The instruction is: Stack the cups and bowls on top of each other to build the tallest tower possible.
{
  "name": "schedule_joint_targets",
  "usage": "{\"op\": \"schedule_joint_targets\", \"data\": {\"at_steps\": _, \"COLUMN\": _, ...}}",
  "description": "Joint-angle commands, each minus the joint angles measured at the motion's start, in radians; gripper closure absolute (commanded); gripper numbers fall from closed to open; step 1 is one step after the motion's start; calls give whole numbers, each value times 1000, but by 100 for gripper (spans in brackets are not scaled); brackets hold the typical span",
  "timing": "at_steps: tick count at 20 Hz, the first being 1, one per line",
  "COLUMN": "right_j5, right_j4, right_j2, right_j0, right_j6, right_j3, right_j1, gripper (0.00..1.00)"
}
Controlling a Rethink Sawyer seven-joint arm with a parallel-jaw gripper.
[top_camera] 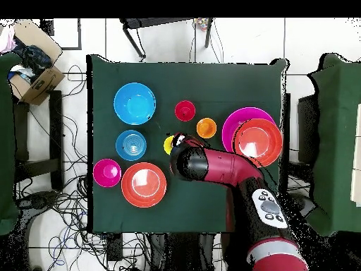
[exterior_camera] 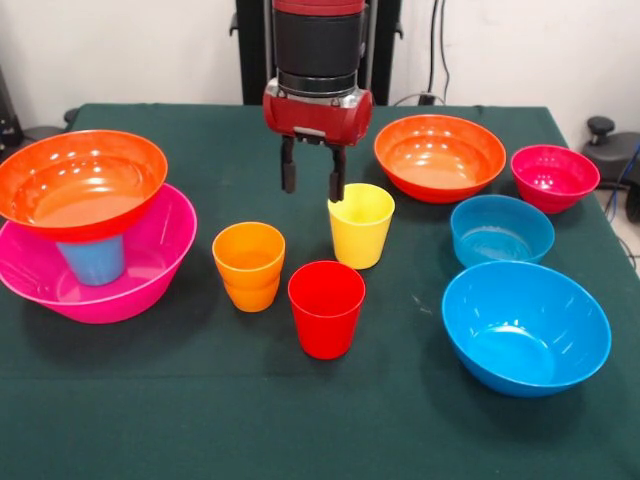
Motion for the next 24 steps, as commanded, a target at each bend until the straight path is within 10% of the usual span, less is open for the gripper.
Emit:
{"op": "schedule_joint_targets", "data": {"at_steps": 1, "right_j5": 36, "right_j4": 11, "right_j2": 75, "right_j0": -1, "right_j6": 81, "right_j3": 16, "right_j1": -10, "gripper": 0}}
{"op": "schedule_joint_targets", "data": {"at_steps": 24, "right_j5": -59, "right_j4": -4, "right_j2": 81, "right_j0": 4, "right_j6": 105, "right_j3": 3, "right_j1": 103, "gripper": 0}}
